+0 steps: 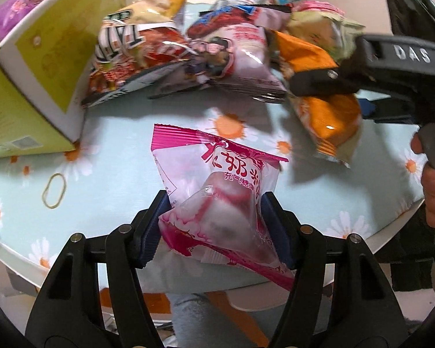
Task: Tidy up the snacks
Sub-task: 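Lift the pink bag with the left tool while the right lifts the orange-and-cream bag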
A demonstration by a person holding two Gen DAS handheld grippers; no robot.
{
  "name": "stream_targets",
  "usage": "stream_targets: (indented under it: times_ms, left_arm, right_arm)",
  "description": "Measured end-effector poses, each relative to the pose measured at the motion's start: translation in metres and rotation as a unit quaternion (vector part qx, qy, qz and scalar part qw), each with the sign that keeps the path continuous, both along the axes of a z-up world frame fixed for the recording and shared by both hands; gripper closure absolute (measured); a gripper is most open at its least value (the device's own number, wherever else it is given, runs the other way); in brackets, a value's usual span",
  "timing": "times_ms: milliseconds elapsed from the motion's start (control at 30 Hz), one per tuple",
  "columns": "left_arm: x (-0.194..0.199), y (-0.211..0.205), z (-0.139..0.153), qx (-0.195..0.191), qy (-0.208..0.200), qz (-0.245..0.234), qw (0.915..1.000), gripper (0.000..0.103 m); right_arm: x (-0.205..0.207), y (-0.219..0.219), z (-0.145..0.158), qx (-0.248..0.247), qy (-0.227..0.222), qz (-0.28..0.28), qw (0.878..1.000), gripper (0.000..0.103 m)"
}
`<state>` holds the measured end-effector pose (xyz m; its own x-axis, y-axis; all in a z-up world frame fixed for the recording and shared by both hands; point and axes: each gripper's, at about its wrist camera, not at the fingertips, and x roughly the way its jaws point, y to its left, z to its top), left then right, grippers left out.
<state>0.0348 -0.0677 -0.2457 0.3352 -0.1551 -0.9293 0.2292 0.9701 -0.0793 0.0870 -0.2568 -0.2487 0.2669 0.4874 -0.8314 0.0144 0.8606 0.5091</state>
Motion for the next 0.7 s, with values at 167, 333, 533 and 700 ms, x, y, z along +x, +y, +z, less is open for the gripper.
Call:
stream_targets:
  times_ms: [167,333,533,700]
  left_arm:
    - [0.006,0.018,0.006,0.002,-0.003,0.006,1.0,0.044]
    - [0.006,0.024,0.018,0.001,-0.01,0.011,0.9999,0.048]
    - [-0.003,0.022,0.03,-0.003,-0.023,0.016,0.9996,0.054]
    - [-0.01,0.029,0.029,-0.012,-0.031,0.022,0.9992,0.059]
  right_arm:
    - [-0.01,0.0,0.002,0.0,0.001,0.006,1.0,0.039]
    - [-0.022,0.0,0.007,0.0,0.002,0.011,1.0,0.039]
    - [-0.026,0.005,0.016,-0.004,-0.006,0.01,1.0,0.039]
    - [-0.028,0.013,0.024,-0.011,-0.015,0.016,1.0,0.039]
